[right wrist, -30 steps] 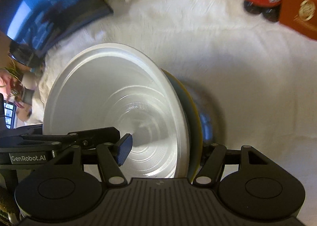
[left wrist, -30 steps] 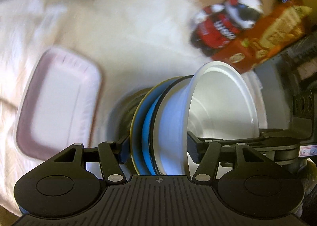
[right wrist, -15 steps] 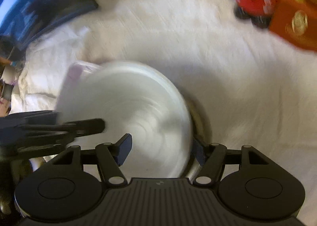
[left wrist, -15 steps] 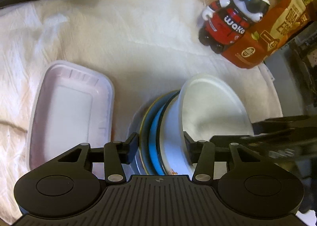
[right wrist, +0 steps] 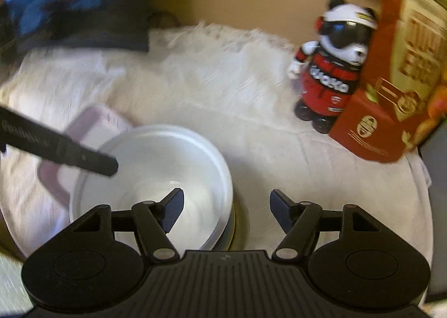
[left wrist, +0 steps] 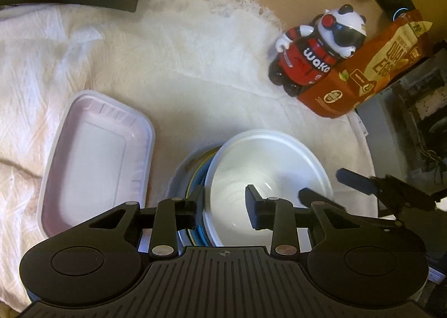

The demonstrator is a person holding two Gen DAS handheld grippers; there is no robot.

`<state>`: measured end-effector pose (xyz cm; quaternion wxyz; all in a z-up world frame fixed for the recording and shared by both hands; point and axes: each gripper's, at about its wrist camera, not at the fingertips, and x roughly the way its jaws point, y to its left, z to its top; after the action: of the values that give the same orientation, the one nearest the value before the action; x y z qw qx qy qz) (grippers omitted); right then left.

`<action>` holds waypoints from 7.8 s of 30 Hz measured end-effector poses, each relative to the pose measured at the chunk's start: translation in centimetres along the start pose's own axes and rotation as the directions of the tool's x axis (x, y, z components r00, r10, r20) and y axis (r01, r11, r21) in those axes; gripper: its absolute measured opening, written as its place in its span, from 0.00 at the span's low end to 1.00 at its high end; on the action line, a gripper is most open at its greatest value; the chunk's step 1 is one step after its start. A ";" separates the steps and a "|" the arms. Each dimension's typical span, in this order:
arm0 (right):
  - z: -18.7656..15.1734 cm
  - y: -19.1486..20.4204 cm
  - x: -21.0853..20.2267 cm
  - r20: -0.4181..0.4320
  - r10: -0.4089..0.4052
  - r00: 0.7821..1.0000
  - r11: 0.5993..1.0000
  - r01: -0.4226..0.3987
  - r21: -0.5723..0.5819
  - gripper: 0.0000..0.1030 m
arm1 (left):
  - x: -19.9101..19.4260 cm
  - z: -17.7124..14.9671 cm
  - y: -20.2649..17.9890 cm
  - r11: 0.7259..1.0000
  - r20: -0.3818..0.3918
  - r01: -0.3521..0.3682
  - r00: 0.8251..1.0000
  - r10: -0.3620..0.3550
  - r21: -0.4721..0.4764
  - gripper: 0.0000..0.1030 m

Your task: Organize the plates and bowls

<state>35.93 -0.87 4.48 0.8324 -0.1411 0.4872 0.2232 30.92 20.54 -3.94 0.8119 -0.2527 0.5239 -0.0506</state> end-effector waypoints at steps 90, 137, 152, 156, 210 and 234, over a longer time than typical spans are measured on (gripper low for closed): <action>7.7 9.6 1.9 -0.088 0.241 0.967 0.969 -0.235 0.072 0.49 | -1.6 1.2 11.1 0.922 0.130 -0.379 0.921 0.367 0.084 0.27; 2.7 21.2 11.9 -0.432 0.240 0.869 0.953 -0.295 -0.063 0.49 | -4.8 -3.9 21.8 0.939 0.067 -0.182 0.975 0.210 -0.293 0.16; 0.5 22.3 11.7 -0.389 0.270 0.881 0.949 -0.311 -0.045 0.27 | -3.6 -5.6 22.9 0.930 0.035 -0.117 0.990 0.137 -0.348 0.16; 1.2 21.5 9.4 -0.319 0.275 0.907 0.957 -0.290 0.000 0.27 | -5.0 -5.5 22.4 0.937 0.044 -0.085 0.993 0.106 -0.339 0.16; 1.9 -2.1 -2.8 -0.056 0.220 0.974 0.970 -0.212 0.121 0.30 | -3.0 -0.2 -3.3 1.000 0.077 -0.009 0.997 0.008 0.020 0.21; 1.9 -2.6 -1.7 -0.081 0.210 0.974 0.971 -0.197 0.137 0.30 | -2.9 0.1 -1.4 0.999 0.059 -0.005 0.998 0.007 -0.038 0.20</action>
<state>37.89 -2.63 6.94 0.7883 -0.0472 0.5515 0.2687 29.99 20.42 -0.86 0.8222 -0.2678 0.5013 -0.0309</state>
